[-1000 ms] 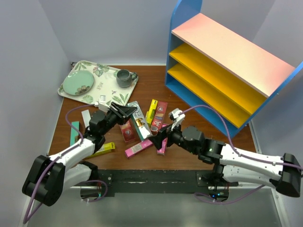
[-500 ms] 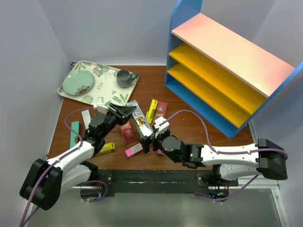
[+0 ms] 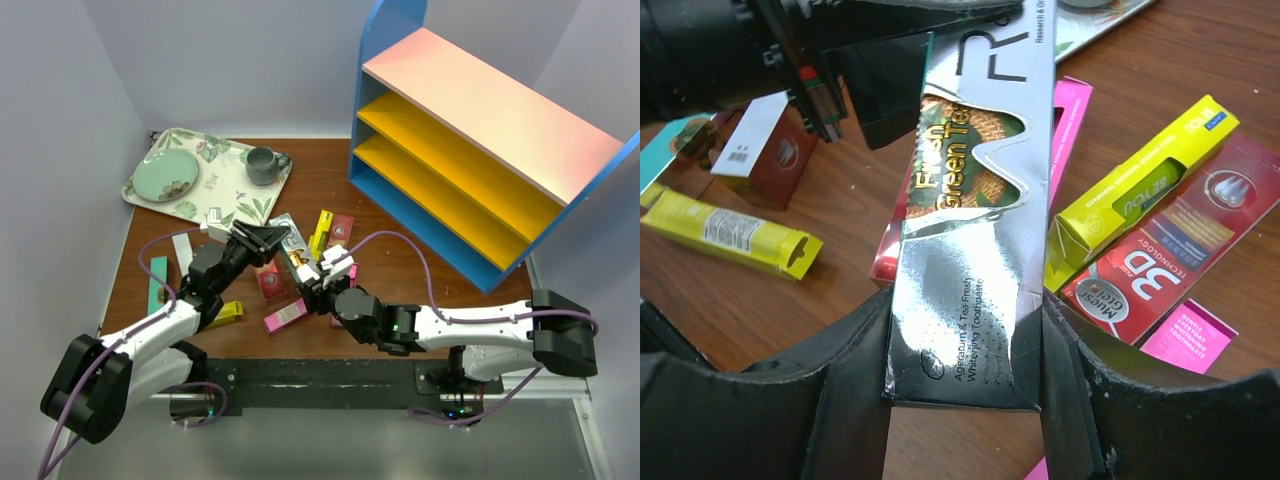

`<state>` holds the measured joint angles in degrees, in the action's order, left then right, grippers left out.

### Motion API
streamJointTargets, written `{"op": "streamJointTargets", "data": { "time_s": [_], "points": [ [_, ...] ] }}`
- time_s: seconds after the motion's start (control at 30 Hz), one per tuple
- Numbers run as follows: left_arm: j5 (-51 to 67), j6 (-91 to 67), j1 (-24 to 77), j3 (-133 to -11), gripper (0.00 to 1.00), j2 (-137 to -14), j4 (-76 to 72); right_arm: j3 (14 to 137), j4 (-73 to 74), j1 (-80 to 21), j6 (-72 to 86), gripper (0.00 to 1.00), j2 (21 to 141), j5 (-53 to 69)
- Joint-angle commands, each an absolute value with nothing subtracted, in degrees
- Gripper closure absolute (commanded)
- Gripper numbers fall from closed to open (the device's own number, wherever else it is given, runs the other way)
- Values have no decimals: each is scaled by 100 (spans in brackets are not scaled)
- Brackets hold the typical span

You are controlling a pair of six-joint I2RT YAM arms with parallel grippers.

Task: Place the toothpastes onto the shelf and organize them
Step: Pick up the toothpaste from the center of the board, then place the toothpaste on the shelf.

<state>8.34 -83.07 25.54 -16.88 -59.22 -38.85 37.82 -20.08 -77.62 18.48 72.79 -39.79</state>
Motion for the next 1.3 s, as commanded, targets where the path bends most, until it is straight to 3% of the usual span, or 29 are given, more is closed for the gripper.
{"op": "streamJointTargets", "data": {
  "time_s": [0.0, 0.1, 0.13, 0.23, 0.37, 0.8, 0.97, 1.27],
  "points": [
    [826, -8446, 2602, -1670, 86, -5854, -4430, 4008, -2092, -7805, 1951, 61, 7181, -4201],
    [782, -8271, 2602, -1714, 60, -5810, -4308, 3946, -1856, -7805, 2074, 71, 7023, -4245],
    [782, -8201, 2602, -1749, 47, -5783, -4202, 3920, -1759, -7813, 2109, 75, 6962, -4245],
    [729, -7797, 2602, -1942, 23, -5704, -3675, 3894, -1302, -7805, 2267, 81, 6690, -4298],
    [318, -6789, 2602, -2390, 2, -5494, -2578, 3771, -643, -7805, 2661, 86, 6268, -4491],
    [-2240, -2858, 2584, -5060, 0, -4834, 1448, 3507, 3531, -7603, 5799, 94, 5669, -6407],
    [-2627, -1874, 2584, -5318, 0, -4720, 1819, 3428, 3753, -6575, 6257, 97, 5818, -6249],
    [-2918, -1696, 2461, -4421, 0, -4394, 1599, 3208, 3428, -5362, 6793, 94, 6046, -6548]
  ]
}}
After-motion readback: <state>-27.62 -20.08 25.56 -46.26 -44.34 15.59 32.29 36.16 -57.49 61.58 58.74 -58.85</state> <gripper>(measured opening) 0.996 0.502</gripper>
